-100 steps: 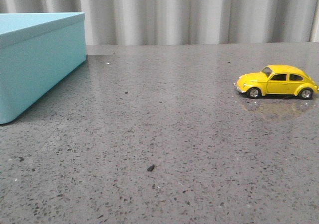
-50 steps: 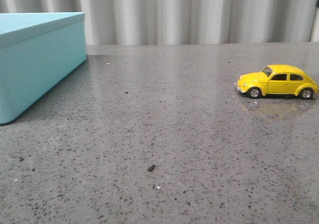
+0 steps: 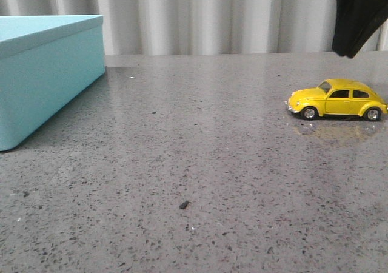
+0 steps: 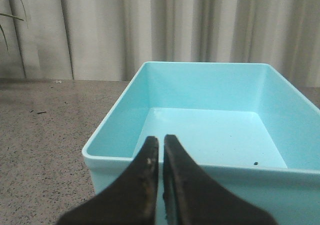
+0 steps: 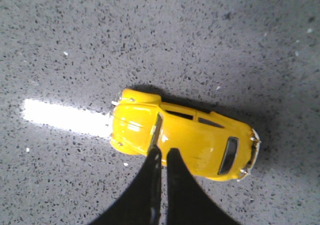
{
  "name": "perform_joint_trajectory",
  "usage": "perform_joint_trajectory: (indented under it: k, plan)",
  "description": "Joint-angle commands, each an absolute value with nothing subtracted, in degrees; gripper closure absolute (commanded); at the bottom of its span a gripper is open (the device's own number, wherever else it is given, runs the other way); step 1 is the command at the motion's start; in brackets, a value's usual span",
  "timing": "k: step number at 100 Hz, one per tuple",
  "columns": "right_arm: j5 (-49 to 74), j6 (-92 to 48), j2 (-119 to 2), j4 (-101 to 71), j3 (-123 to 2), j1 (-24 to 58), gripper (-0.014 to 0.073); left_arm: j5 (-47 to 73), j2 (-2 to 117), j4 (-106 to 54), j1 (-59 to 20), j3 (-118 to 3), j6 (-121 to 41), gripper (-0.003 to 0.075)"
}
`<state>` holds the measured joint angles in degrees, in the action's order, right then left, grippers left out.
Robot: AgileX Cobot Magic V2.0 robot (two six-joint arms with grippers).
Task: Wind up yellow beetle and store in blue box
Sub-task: 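Lower the right gripper onto the yellow toy car's roof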
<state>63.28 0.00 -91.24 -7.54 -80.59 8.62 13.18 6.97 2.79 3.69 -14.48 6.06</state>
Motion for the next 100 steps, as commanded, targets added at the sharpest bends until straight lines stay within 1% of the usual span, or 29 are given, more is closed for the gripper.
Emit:
perform_joint_trajectory:
  k: [1,40,100]
  plan:
    - [62.3,0.0,-90.3,-8.0,-82.7,8.6,0.0655,9.1,8.1,2.8,3.9,-16.4,6.4,0.0741]
    - [62.6,0.0,-93.5,-8.0,-84.3,8.6,0.0655,9.1,8.1,2.8,3.9,-16.4,6.4,0.0741]
    - [65.0,0.0,-94.1,-8.0,-84.5,8.6,0.0655,9.1,8.1,2.8,3.9,-16.4,6.4,0.0741]
